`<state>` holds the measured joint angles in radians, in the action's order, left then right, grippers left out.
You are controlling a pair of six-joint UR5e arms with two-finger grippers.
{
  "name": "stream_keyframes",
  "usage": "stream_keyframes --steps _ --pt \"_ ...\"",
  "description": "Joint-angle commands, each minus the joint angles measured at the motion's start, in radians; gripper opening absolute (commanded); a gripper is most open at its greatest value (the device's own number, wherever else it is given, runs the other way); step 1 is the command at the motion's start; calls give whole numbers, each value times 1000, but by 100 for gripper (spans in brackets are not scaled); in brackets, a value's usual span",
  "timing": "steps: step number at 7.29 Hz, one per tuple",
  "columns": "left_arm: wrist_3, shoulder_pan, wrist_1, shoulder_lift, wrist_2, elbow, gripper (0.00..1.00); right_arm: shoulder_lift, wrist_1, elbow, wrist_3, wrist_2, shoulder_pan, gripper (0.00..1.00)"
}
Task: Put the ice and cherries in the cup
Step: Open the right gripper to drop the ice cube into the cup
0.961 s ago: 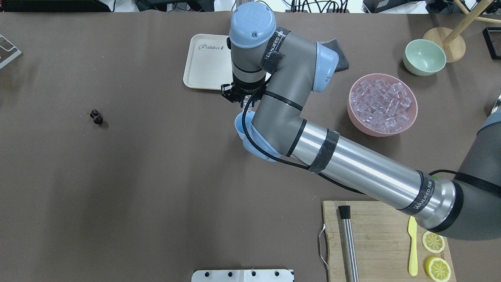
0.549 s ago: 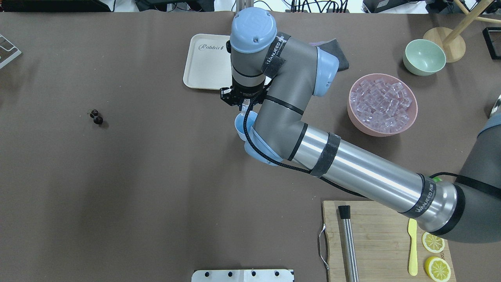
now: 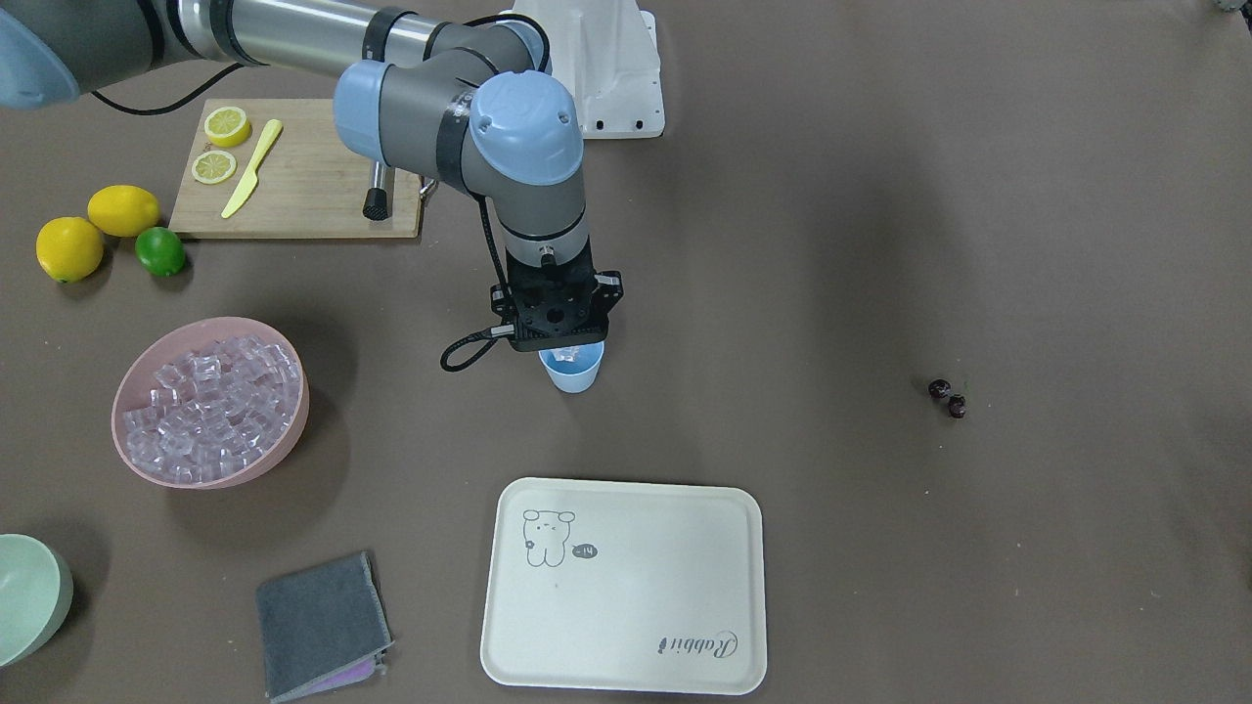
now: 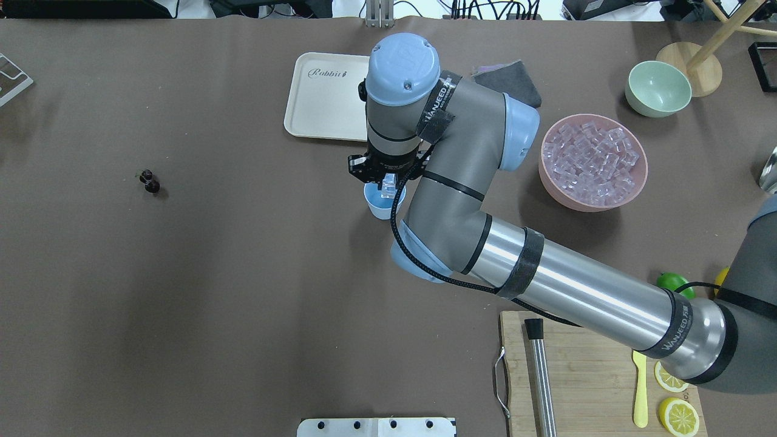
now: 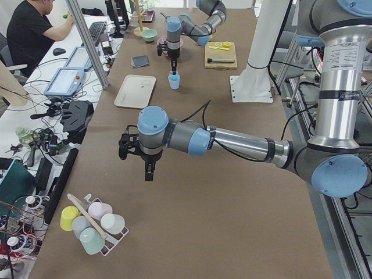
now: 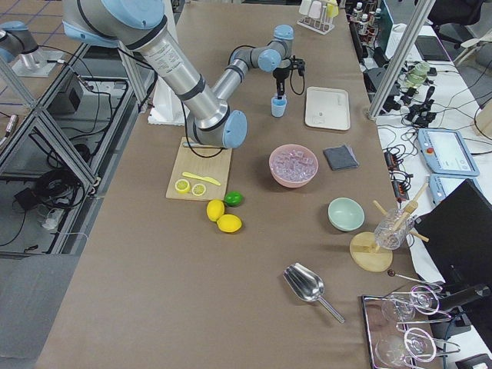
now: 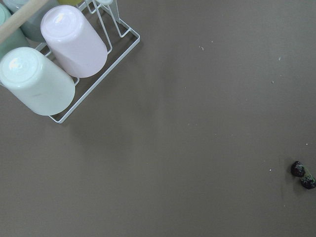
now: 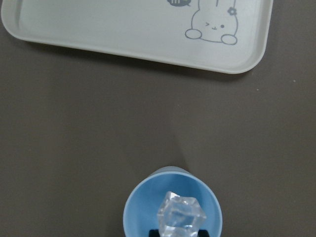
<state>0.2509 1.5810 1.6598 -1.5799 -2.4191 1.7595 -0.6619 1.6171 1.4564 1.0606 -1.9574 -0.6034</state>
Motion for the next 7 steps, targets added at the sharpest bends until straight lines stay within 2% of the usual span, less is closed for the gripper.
stream_keyframes --steps 1,3,4,6,7 --pt "1 1 -2 0 0 -2 98 1 0 7 28 2 14 16" --pt "1 1 -2 1 0 -6 98 2 0 9 27 17 14 18" --pt "4 1 -2 1 0 -6 98 -2 -2 9 18 29 14 71" --pt "1 1 -2 6 0 -8 98 2 -2 12 15 29 10 72" --pt "-1 1 -2 5 0 -14 98 2 -2 12 15 31 10 78"
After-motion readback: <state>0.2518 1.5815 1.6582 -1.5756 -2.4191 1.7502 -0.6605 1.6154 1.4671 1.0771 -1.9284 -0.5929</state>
